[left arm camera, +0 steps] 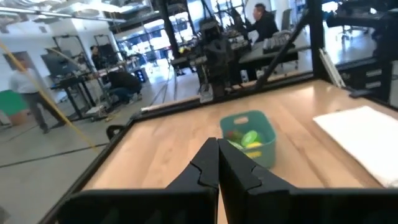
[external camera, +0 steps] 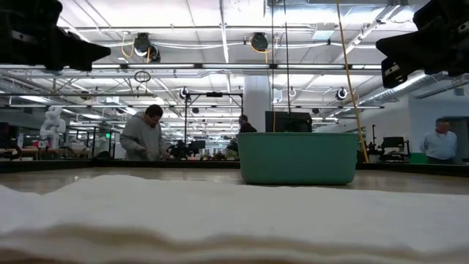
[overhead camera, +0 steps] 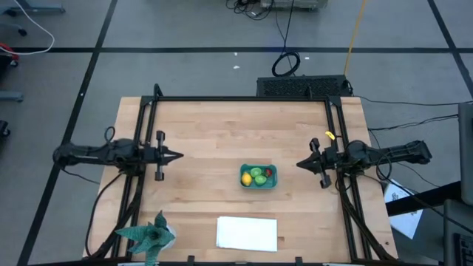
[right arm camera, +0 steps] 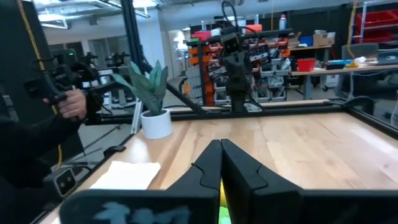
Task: Pick and placing Produce into tupperware
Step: Return to Home Position
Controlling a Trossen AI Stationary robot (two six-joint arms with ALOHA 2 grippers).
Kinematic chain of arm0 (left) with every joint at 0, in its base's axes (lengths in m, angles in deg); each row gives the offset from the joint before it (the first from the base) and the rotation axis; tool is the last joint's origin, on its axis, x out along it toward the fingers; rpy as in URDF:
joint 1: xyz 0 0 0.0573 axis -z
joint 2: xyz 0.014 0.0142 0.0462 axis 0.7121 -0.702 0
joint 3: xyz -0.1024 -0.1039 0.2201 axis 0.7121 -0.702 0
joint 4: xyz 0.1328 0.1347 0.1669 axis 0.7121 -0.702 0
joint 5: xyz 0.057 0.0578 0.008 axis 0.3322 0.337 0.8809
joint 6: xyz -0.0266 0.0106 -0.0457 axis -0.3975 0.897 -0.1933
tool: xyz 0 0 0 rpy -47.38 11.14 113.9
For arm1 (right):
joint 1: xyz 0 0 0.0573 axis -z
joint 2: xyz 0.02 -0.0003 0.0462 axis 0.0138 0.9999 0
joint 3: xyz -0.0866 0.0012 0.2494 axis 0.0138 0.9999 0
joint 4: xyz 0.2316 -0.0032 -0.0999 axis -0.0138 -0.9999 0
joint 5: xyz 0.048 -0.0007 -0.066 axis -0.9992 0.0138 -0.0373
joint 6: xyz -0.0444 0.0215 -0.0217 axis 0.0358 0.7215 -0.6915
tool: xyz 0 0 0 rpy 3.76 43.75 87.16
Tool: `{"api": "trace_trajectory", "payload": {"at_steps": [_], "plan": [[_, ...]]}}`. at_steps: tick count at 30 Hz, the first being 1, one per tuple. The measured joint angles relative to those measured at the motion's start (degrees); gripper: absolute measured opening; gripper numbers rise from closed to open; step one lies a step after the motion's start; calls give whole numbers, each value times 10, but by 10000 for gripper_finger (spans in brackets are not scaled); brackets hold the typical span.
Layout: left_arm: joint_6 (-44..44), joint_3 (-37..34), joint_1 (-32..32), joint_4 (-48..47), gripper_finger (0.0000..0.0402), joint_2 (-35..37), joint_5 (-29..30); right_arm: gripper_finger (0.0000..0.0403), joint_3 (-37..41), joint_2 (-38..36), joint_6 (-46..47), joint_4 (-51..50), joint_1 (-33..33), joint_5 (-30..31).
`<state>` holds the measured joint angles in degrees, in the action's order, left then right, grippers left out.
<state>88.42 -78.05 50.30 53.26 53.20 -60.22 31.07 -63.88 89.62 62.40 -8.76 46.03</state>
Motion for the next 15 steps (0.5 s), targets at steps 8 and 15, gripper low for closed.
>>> {"api": "trace_trajectory", "payload": {"at_steps": [8, 15], "plan": [[-4, -55, -45, 67, 0, 0, -93, 0, 0, 0, -6, -9, 0, 1], [-4, -55, -88, 68, 0, 0, -228, 0, 1, 0, -9, -20, 0, -40]]}}
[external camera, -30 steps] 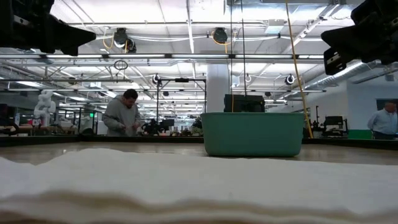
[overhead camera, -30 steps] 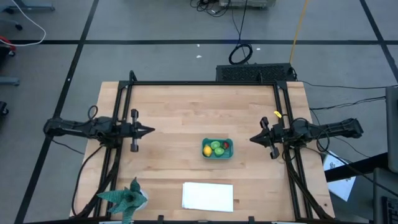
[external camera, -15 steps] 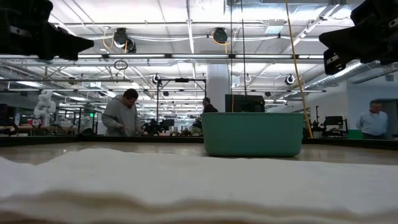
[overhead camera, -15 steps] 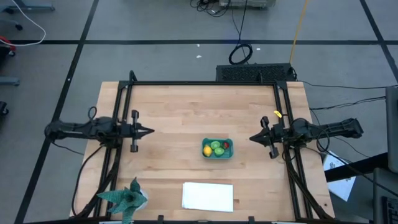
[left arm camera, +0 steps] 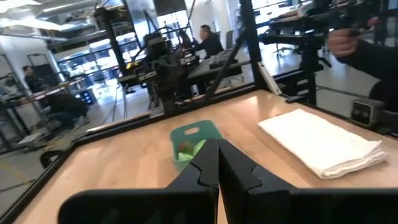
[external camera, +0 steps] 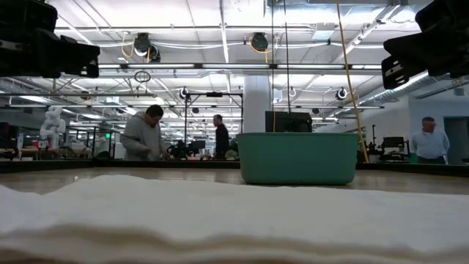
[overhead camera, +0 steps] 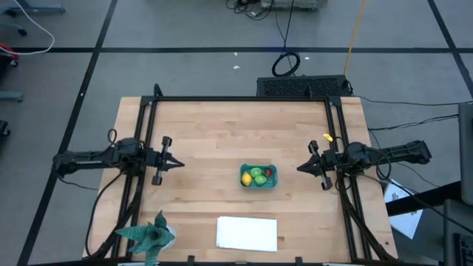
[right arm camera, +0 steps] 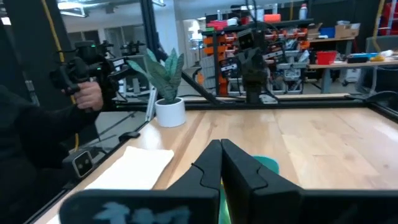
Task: Pick and placing Produce into tupperware
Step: Return to Home Position
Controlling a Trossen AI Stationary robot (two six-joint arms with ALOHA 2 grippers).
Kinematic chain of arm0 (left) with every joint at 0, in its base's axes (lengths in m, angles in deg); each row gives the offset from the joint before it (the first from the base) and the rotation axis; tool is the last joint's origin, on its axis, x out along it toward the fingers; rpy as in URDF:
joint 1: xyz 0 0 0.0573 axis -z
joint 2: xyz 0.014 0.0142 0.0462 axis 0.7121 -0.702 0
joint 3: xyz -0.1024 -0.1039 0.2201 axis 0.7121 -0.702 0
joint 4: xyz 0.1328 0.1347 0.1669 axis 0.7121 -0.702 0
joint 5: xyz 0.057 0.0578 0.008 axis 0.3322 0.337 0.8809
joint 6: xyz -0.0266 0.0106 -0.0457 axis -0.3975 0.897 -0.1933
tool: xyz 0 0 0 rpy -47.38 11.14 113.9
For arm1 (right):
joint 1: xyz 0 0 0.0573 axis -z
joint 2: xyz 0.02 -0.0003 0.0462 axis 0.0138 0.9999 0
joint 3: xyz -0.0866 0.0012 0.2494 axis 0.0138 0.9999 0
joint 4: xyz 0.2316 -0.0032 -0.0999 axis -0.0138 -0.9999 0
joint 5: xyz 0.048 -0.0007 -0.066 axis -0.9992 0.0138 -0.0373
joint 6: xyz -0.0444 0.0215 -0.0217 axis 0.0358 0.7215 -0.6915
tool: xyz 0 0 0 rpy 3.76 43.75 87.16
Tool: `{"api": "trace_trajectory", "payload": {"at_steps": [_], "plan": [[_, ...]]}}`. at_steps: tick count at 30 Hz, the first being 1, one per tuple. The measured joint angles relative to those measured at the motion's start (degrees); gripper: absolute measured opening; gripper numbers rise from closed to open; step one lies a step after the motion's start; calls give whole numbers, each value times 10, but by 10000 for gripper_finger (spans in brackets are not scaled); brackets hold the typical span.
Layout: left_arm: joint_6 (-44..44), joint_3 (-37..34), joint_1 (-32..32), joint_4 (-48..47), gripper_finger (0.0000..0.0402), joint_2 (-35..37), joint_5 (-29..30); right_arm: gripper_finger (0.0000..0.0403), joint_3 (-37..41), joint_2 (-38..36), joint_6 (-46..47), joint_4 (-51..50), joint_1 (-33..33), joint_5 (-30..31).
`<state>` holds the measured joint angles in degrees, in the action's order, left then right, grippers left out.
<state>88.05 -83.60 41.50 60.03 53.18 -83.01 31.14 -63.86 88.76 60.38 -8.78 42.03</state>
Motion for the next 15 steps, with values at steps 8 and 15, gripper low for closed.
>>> {"api": "trace_trajectory", "payload": {"at_steps": [8, 15], "plan": [[-32, 0, -49, -1, 0, 0, 2, 0, 0, 0, 17, 0, 0, 7], [-48, 0, -71, -10, 0, 0, 13, 0, 0, 0, 24, 0, 0, 30]]}}
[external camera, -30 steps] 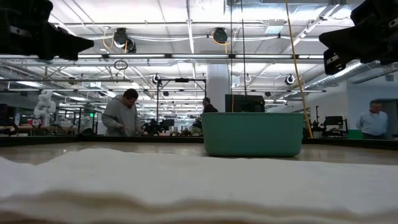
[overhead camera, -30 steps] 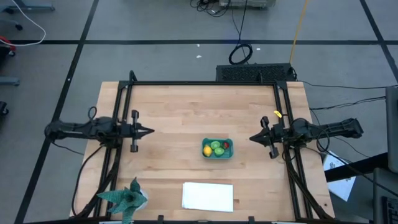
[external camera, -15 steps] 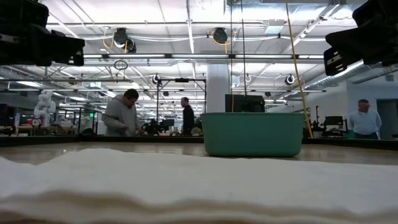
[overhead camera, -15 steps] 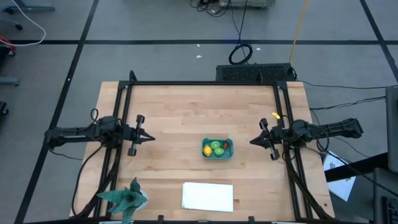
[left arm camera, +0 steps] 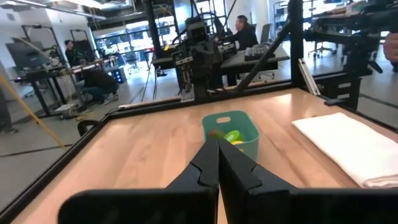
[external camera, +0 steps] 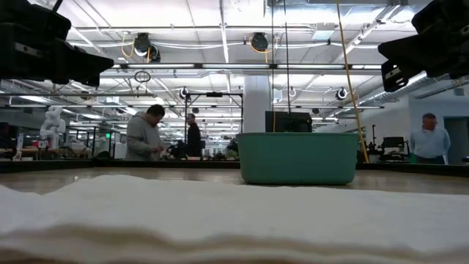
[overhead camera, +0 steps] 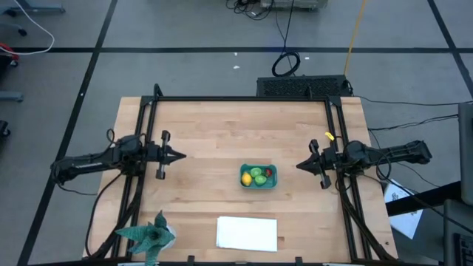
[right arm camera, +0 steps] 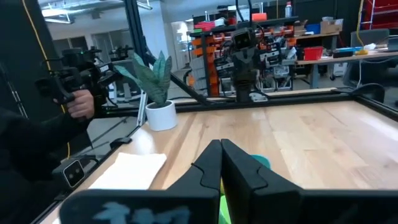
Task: Pick and placing Produce into tupperware
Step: Return to Home Position
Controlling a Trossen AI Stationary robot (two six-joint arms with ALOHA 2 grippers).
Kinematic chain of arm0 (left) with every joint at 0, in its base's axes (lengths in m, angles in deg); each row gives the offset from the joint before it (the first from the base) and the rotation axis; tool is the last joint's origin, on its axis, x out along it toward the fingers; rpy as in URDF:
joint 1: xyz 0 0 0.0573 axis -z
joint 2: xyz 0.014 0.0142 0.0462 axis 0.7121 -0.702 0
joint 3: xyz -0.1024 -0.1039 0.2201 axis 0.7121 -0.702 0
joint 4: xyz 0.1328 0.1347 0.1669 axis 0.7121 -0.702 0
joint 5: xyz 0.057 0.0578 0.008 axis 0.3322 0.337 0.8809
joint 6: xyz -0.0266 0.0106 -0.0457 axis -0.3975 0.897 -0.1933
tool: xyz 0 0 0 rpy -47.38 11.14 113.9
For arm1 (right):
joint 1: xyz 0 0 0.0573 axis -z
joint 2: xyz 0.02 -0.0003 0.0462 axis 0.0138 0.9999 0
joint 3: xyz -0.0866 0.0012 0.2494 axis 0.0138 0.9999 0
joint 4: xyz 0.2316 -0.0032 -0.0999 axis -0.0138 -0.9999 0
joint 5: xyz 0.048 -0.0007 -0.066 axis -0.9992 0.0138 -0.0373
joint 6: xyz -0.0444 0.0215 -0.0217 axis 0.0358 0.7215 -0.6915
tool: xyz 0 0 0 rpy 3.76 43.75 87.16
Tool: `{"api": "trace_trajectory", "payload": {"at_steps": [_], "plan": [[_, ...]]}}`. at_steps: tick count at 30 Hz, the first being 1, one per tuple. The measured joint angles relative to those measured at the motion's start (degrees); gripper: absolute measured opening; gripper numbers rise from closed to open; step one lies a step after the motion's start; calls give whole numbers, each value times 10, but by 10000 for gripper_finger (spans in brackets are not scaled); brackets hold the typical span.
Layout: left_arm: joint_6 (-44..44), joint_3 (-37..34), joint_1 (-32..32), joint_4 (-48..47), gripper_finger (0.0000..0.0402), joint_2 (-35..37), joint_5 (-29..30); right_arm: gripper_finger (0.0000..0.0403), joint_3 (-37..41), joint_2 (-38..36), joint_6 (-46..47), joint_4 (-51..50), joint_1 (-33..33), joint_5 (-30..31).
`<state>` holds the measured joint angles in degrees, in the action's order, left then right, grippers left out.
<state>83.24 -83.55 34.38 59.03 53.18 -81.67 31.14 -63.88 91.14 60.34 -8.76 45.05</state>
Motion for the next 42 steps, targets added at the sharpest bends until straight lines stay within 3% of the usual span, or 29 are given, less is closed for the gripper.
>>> {"api": "trace_trajectory", "payload": {"at_steps": [33, 42], "plan": [[-57, 0, -2, -3, 2, 0, 9, 0, 0, 0, -16, 13, 1, 9], [-56, 0, -2, -1, 25, 0, 9, 0, 0, 0, -15, 16, 1, 9]]}}
